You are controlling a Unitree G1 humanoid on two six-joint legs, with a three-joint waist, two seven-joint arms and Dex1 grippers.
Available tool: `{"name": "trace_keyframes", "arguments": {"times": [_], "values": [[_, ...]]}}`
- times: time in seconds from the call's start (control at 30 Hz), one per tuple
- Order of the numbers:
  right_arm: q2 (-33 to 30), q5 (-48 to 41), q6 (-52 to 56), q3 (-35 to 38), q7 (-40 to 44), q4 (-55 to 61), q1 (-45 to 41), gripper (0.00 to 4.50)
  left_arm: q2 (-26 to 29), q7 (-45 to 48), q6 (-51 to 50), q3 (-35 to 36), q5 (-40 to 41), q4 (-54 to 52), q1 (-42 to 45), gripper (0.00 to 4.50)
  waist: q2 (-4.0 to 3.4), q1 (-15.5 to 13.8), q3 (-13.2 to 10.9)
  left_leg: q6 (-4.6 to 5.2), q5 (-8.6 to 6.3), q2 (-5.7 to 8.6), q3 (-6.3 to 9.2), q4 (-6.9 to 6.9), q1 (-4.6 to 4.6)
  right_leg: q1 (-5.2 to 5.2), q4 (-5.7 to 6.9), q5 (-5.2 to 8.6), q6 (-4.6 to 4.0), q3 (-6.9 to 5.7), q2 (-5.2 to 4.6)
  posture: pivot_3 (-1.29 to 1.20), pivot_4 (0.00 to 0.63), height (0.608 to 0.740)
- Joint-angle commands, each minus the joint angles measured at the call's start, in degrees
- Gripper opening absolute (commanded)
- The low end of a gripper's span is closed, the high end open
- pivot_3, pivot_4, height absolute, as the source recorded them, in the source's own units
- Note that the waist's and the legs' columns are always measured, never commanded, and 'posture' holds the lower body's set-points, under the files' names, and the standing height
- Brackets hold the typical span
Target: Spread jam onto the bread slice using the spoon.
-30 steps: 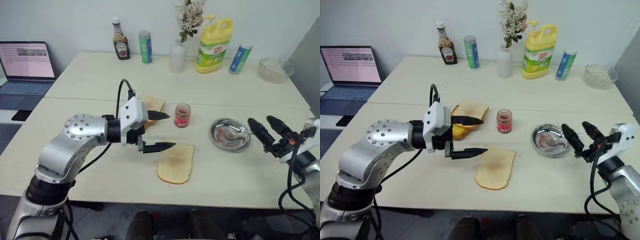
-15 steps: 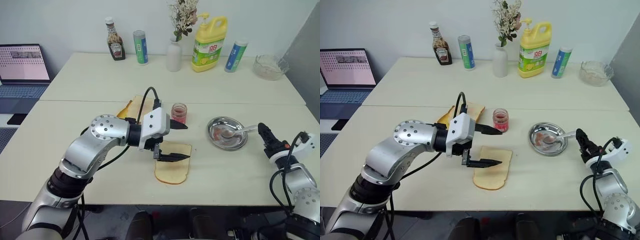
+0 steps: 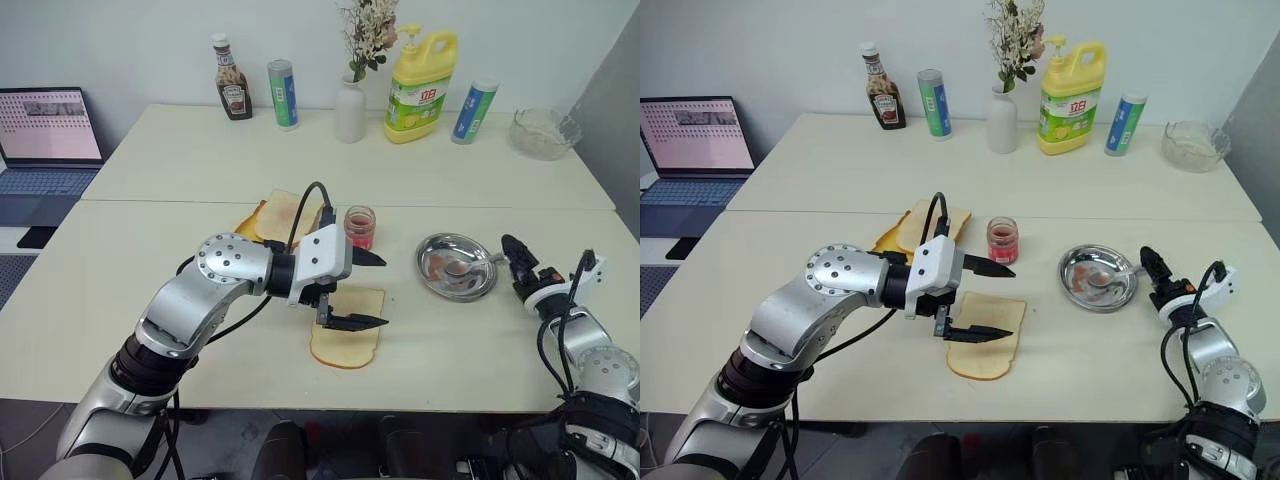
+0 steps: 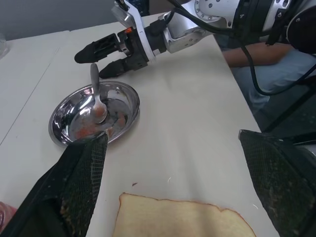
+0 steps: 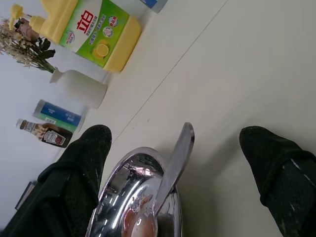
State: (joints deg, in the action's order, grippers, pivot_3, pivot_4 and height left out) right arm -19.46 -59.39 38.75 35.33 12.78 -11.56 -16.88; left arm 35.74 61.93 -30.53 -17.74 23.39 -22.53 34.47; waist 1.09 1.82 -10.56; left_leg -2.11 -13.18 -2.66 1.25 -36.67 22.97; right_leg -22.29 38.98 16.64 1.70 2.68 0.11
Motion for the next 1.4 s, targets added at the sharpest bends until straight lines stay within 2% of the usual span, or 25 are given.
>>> {"name": "trace_keyframes", "arguments": {"times": [0.03, 0.23, 0.33, 0.47, 0.7, 0.9, 1.13, 1.23, 1.4], "values": [[-0.7, -0.6, -0.5, 0.8, 1.3, 0.7, -1.4, 4.5, -0.4, 0.0, 1.3, 0.3, -0.7, -0.8, 0.7, 4.42, 0.0, 0.0, 0.0, 0.0, 0.0, 0.0, 0.0, 0.0, 0.0, 0.0, 0.0, 0.0, 0.0, 0.0, 0.0, 0.0, 0.15, 0.74], [-1.4, 0.1, -1.2, 0.9, 3.6, -2.5, -2.4, 4.5, -0.8, 0.3, 1.7, 0.2, -1.3, -0.2, 0.9, 4.42, -0.01, 0.0, 0.0, 0.0, 0.0, 0.0, -0.01, 0.0, 0.0, 0.0, 0.0, 0.0, 0.0, 0.0, 0.0, 0.0, 0.15, 0.74], [-1.8, 0.8, -1.5, 0.6, 4.9, -5.0, -3.4, 3.91, -1.2, 0.5, 2.3, -0.1, -1.9, 0.6, 1.2, 4.5, -0.02, 0.0, 0.0, 0.0, 0.0, 0.0, -0.01, 0.0, 0.0, 0.0, 0.0, 0.0, 0.0, 0.01, 0.0, 0.0, 0.15, 0.74], [-2.4, 2.0, -2.8, 0.7, 6.5, -8.3, -5.2, 2.59, -1.7, 0.9, 2.4, -0.1, -2.2, 1.4, 1.9, 4.5, -0.02, 0.0, 0.0, 0.0, 0.0, 0.0, -0.01, 0.0, 0.0, 0.0, 0.0, 0.0, 0.0, 0.01, 0.0, 0.0, 0.15, 0.74], [-2.5, 2.4, -3.1, 0.9, 8.5, -8.8, -5.4, 0.03, -1.3, 1.3, 2.7, 0.3, -3.1, 2.1, 2.0, 4.5, -0.03, 0.0, 0.0, 0.0, 0.0, 0.0, 0.0, 0.0, 0.0, 0.02, -0.01, 0.0, 0.0, -0.01, 0.01, 0.0, 0.15, 0.74], [-2.9, 1.3, -1.5, 0.9, 8.9, -5.1, -4.3, 0.01, -0.4, 0.4, 2.5, 1.4, -3.9, 2.2, 0.9, 4.5, -0.03, 0.0, 0.0, 0.0, 0.0, 0.01, 0.0, -0.02, 0.0, 0.02, -0.01, -0.01, 0.02, 0.0, 0.0, 0.0, 0.15, 0.74], [-5.0, -1.7, 3.7, -2.0, 5.2, 16.8, -1.7, 0.01, 3.8, -4.9, -0.7, 9.3, -3.6, 1.4, -4.6, 4.5, -0.32, 0.3, -0.2, 0.0, 0.0, -0.02, -0.01, 0.04, 0.02, -0.06, 0.01, 0.0, 0.03, 0.03, 0.01, 0.0, 0.15, 0.74], [-6.3, -3.4, 4.9, -3.3, 2.1, 24.8, -3.7, 0.01, 5.7, -8.3, -1.6, 12.7, -4.8, 1.1, -7.8, 4.5, -0.33, 0.3, -0.2, 0.0, 0.0, -0.06, 0.04, 0.05, 0.01, -0.06, 0.02, 0.01, 0.04, 0.0, 0.04, 0.0, 0.15, 0.74], [-6.9, -1.5, 4.9, -9.2, -0.7, 29.2, -10.6, 0.01, 6.1, -12.3, -4.2, 15.8, -4.4, 0.0, -10.4, 4.5, -0.3, 0.1, -0.2, 0.0, 0.0, -0.05, 0.03, 0.04, 0.02, -0.05, -0.01, 0.01, 0.04, -0.02, 0.03, 0.0, 0.15, 0.74]]}}
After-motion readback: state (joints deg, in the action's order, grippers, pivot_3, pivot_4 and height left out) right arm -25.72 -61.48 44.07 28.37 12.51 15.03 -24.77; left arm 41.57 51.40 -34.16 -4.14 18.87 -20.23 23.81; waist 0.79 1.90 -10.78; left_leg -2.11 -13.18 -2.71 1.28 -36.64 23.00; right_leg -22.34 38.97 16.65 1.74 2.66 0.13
